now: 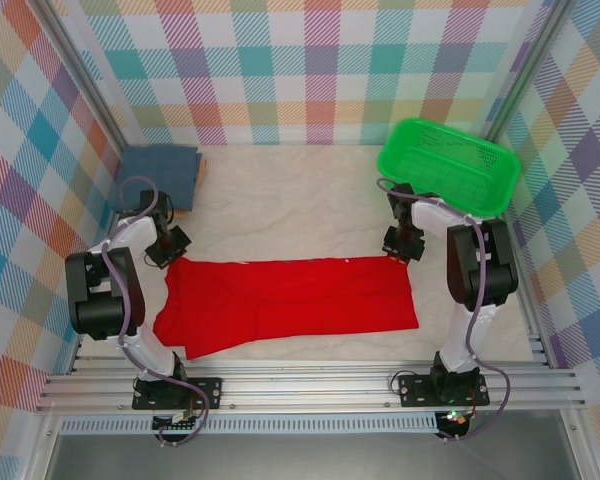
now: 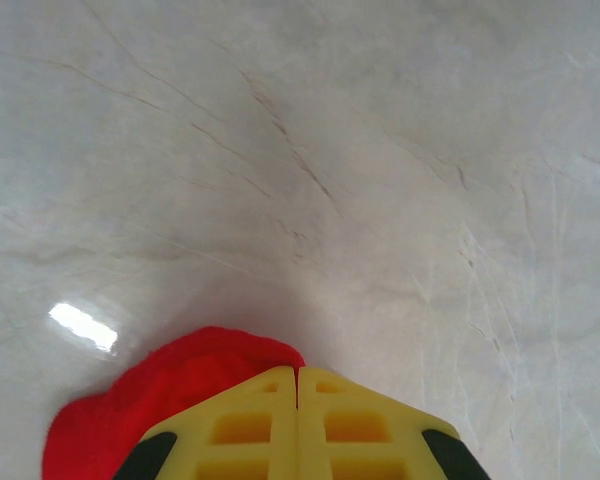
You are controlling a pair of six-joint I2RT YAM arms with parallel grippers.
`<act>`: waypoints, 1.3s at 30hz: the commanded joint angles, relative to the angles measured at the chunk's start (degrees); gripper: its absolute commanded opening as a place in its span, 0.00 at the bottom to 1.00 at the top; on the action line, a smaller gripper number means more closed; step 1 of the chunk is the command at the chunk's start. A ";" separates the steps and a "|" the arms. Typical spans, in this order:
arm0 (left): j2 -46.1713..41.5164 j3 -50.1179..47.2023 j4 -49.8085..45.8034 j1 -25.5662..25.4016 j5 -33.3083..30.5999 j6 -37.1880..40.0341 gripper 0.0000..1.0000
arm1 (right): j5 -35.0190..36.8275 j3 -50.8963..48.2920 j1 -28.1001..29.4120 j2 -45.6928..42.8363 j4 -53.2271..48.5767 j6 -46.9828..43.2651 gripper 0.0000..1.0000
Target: Fold and stack the t-shirts
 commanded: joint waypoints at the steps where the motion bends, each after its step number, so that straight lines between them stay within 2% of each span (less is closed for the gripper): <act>1: -0.17 3.59 -1.82 2.68 1.11 -0.99 0.00 | 1.84 1.32 -0.30 2.52 -1.95 -1.55 0.14; 10: 2.52 8.39 -5.42 7.14 8.35 -4.28 0.00 | 2.13 2.20 -0.36 2.84 -1.68 -2.54 0.18; 14: 6.02 11.13 -7.98 7.14 7.65 -2.27 0.01 | 1.56 2.04 -0.37 -0.41 -0.10 -3.36 0.23; 15: 6.42 11.37 -8.10 7.13 7.22 -1.90 0.08 | 1.63 2.10 -0.37 -1.26 -0.24 -3.41 0.24; 17: 6.29 11.79 -7.92 7.16 6.15 -1.51 0.31 | 1.74 2.56 -0.30 -3.19 -0.94 -3.37 0.26; 18: 5.12 11.61 -7.80 7.14 4.96 -1.71 0.40 | 1.74 2.50 -0.21 -4.28 -1.21 -3.28 0.27; 20: 0.17 10.52 -9.42 6.90 -0.54 -3.07 0.52 | 1.58 1.97 0.51 -7.01 -1.73 -3.04 0.28; 21: -2.79 9.35 -10.07 6.37 -2.38 -4.14 0.54 | 1.53 1.57 1.00 -8.20 -1.94 -2.99 0.28; 24: -9.72 3.73 -14.80 3.51 -2.58 -7.87 0.51 | 0.17 -0.65 2.83 -11.80 -1.90 -2.04 0.29; 26: -15.63 -4.76 -13.82 0.62 -1.75 -10.45 0.49 | -2.05 -2.81 4.14 -13.62 -0.81 -1.36 0.30; 28: -20.03 -13.03 -10.92 -0.02 3.40 -13.83 0.43 | -5.17 -4.76 5.10 -14.61 1.20 -1.25 0.30; 31: -26.13 -20.62 -8.29 -1.48 5.53 -15.78 0.36 | -12.21 -7.59 6.03 -15.01 5.96 -1.79 0.31; 35: -27.35 -24.72 -8.10 -1.87 5.75 -15.66 0.35 | -19.05 -8.77 6.62 -12.48 8.59 -2.07 0.32; 39: -26.86 -25.74 -7.24 -2.07 0.63 -15.61 0.34 | -19.08 -9.32 6.35 -10.85 9.02 -2.18 0.32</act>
